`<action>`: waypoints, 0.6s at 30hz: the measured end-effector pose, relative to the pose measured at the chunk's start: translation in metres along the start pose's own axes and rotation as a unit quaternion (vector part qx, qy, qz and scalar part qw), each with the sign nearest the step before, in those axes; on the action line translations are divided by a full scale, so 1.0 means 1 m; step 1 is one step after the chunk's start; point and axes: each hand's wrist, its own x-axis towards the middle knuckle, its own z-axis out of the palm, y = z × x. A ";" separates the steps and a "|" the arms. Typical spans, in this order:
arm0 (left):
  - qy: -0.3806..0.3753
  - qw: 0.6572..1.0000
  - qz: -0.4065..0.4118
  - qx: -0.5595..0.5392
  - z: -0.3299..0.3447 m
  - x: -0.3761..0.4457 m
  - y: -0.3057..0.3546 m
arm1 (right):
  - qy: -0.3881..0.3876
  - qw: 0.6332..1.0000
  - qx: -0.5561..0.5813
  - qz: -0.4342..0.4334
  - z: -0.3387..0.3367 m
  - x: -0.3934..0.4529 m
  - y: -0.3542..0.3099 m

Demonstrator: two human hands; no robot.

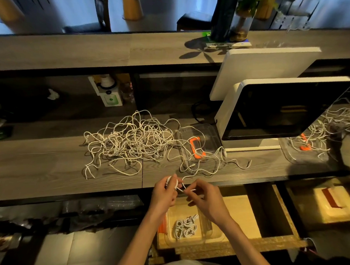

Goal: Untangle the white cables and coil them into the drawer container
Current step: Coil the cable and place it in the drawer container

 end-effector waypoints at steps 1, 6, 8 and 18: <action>0.012 1.000 -0.012 -0.017 0.000 0.001 0.000 | 0.000 1.000 -0.003 -0.006 0.000 -0.002 -0.002; 0.007 0.997 -0.048 -0.066 0.002 0.002 0.004 | 0.024 0.999 0.023 -0.037 0.000 -0.006 -0.017; 0.004 0.996 -0.060 -0.073 0.004 0.002 0.006 | 0.035 0.998 0.023 -0.052 0.000 -0.003 -0.021; -0.017 0.980 -0.103 -0.168 0.012 -0.001 0.013 | 0.095 0.986 0.102 -0.092 0.013 -0.003 -0.022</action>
